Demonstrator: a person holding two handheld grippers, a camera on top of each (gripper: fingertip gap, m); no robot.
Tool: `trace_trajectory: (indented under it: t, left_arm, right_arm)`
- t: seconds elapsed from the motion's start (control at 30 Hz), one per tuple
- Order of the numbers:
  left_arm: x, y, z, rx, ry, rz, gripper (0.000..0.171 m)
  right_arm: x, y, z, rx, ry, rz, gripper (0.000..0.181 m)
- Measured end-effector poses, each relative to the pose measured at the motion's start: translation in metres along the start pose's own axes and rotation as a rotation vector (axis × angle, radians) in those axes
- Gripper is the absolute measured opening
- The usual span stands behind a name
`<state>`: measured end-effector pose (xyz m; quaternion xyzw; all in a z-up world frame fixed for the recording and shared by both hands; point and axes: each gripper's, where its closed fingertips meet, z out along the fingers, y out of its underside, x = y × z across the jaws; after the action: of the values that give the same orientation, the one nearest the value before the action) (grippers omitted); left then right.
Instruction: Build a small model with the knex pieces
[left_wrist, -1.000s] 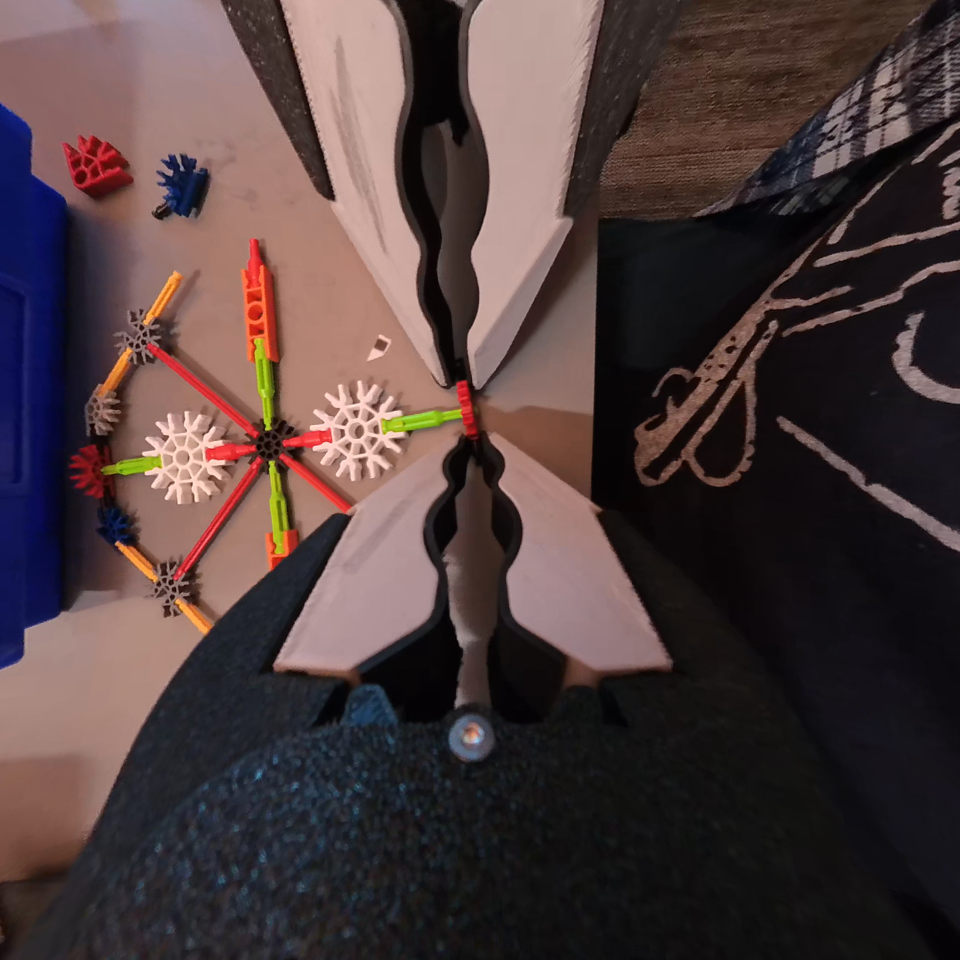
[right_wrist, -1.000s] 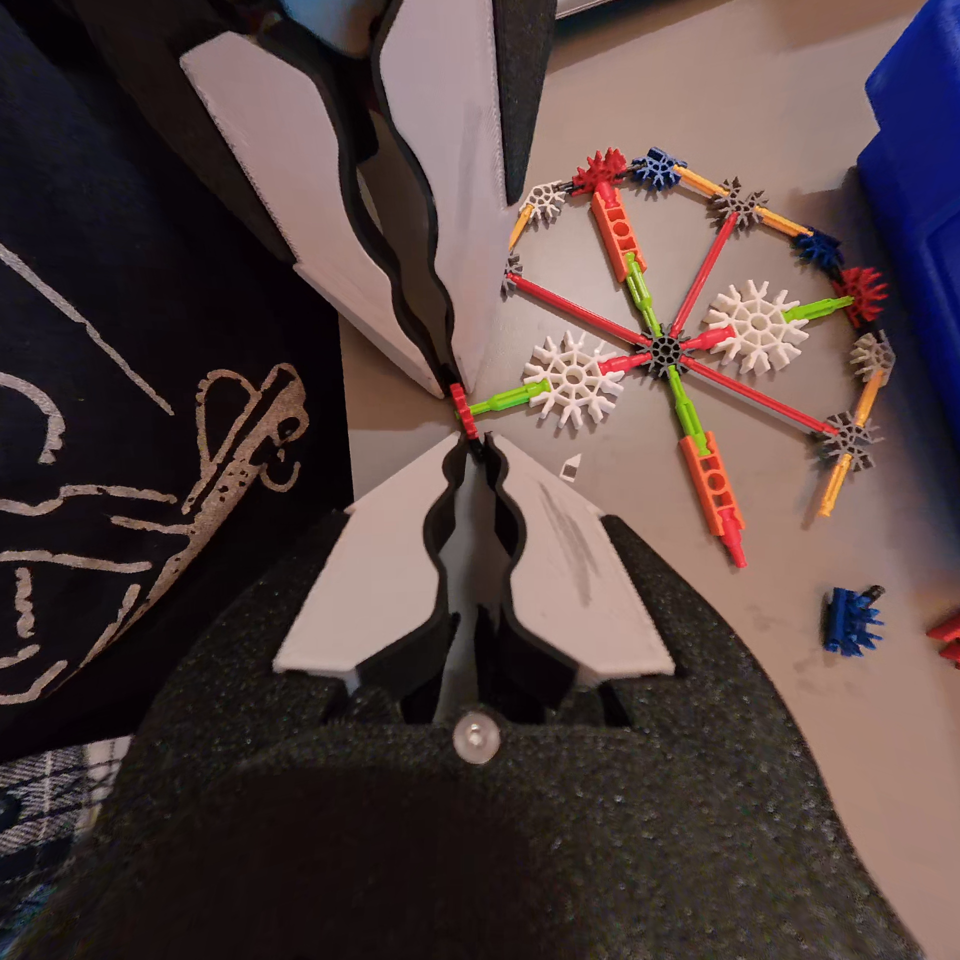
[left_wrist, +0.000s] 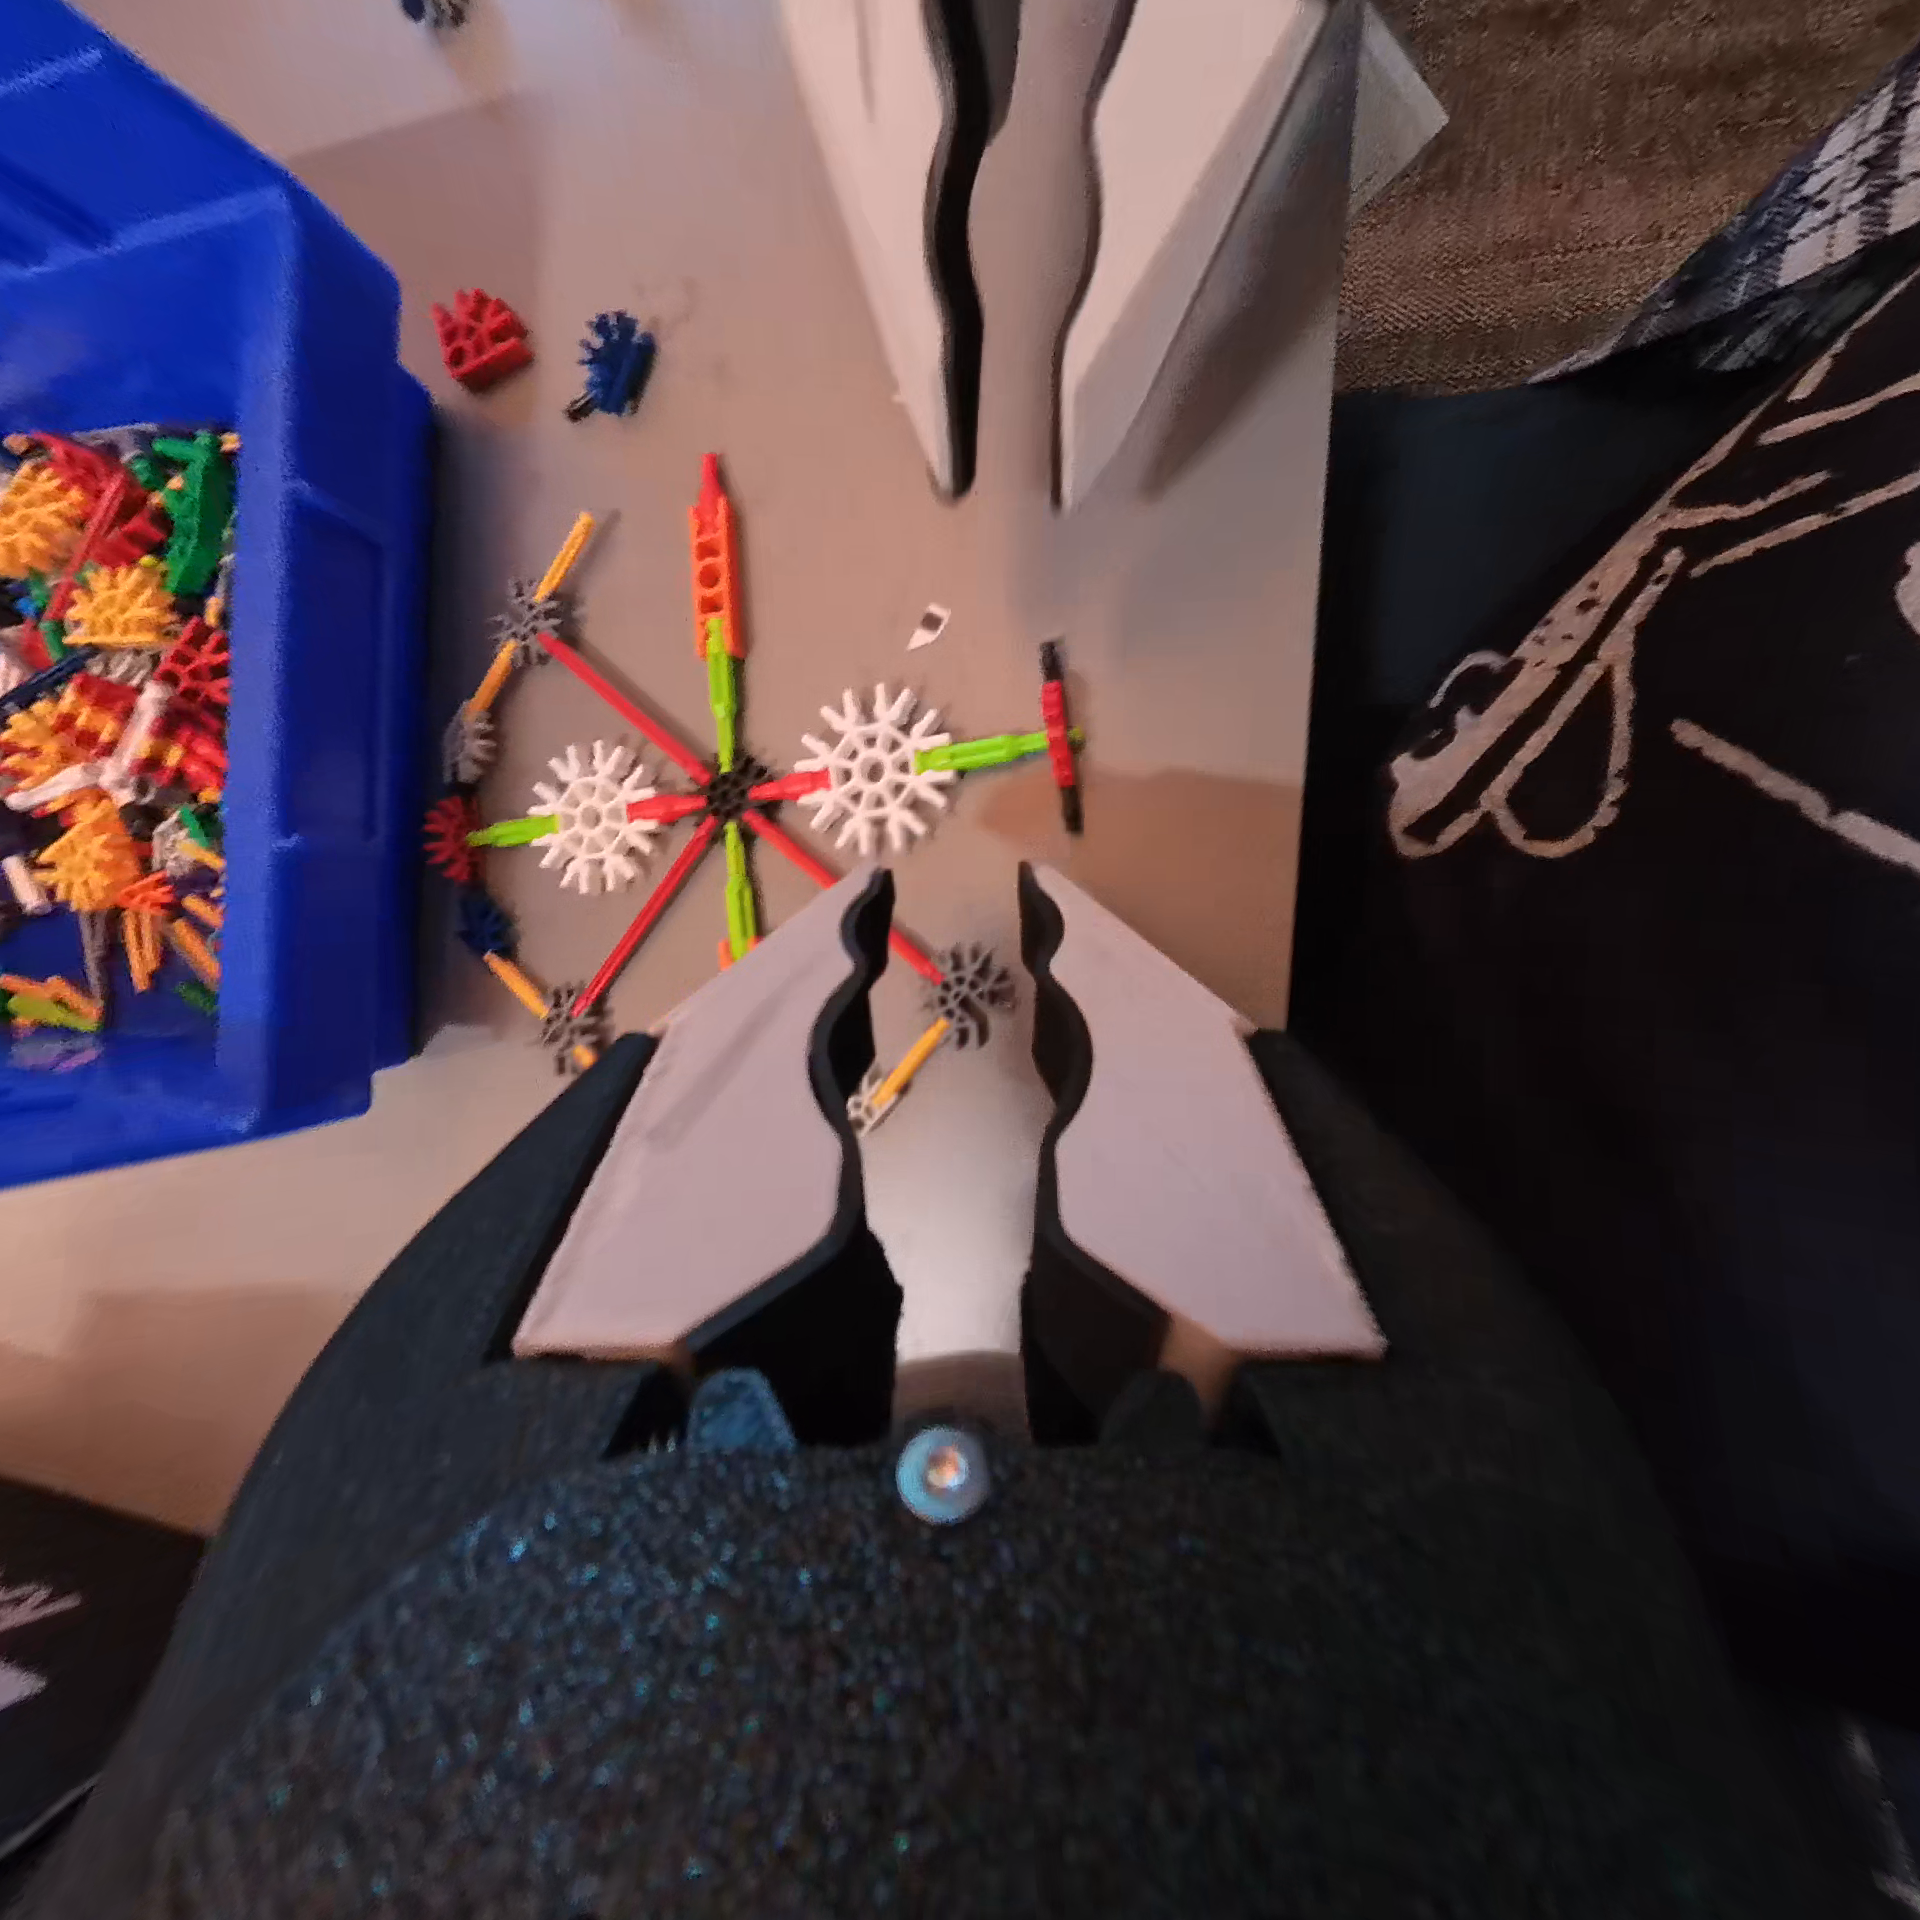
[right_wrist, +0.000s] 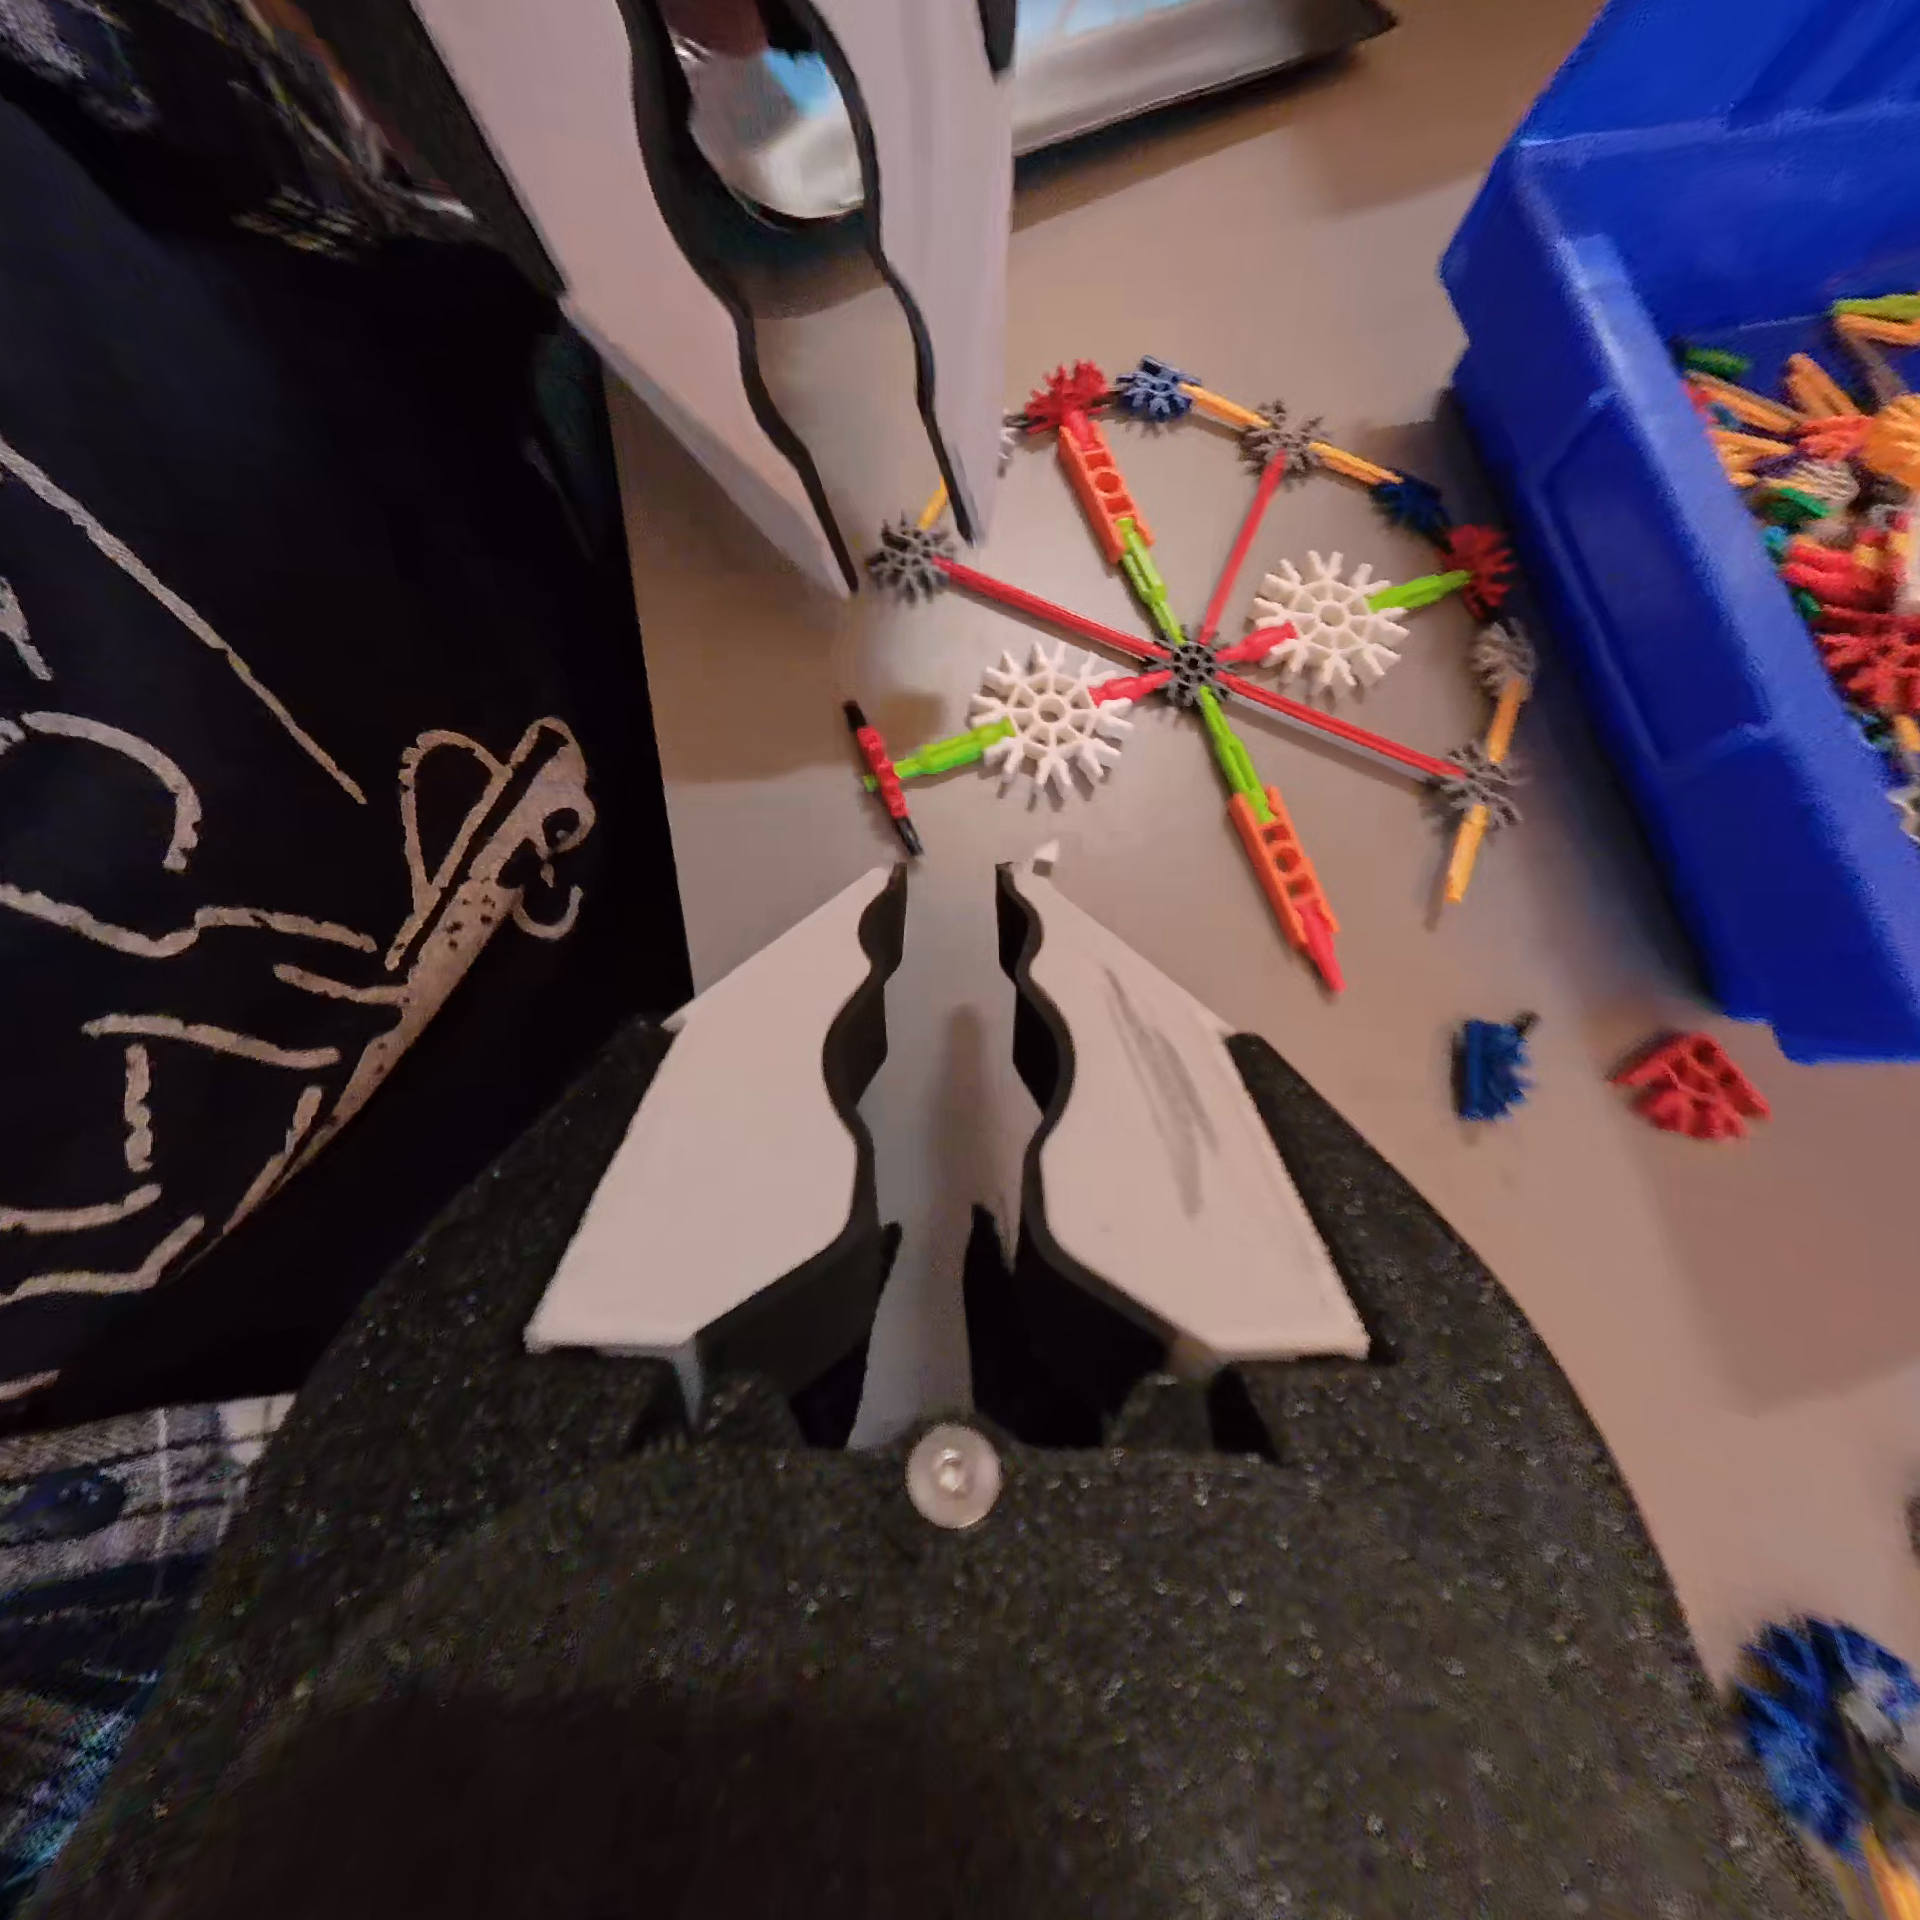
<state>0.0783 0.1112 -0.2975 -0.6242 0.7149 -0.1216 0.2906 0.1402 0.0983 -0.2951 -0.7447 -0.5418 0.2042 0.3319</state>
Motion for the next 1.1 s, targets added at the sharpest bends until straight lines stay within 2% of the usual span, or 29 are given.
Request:
trace_trajectory:
  t: [0.13, 0.57, 1.1]
  left_arm:
    - [-0.007, 0.009, -0.014, -0.009, -0.022, 0.000, 0.026]
    - [-0.028, 0.027, -0.037, -0.007, -0.096, -0.035, 0.026]
    - [-0.089, 0.049, -0.067, 0.024, -0.249, -0.094, 0.027]
  right_arm:
    - [0.008, 0.013, -0.017, -0.023, 0.045, 0.035, 0.018]
    - [0.031, 0.035, -0.039, -0.059, 0.168, 0.129, 0.020]
    - [0.068, -0.013, -0.041, -0.019, 0.221, 0.089, 0.021]
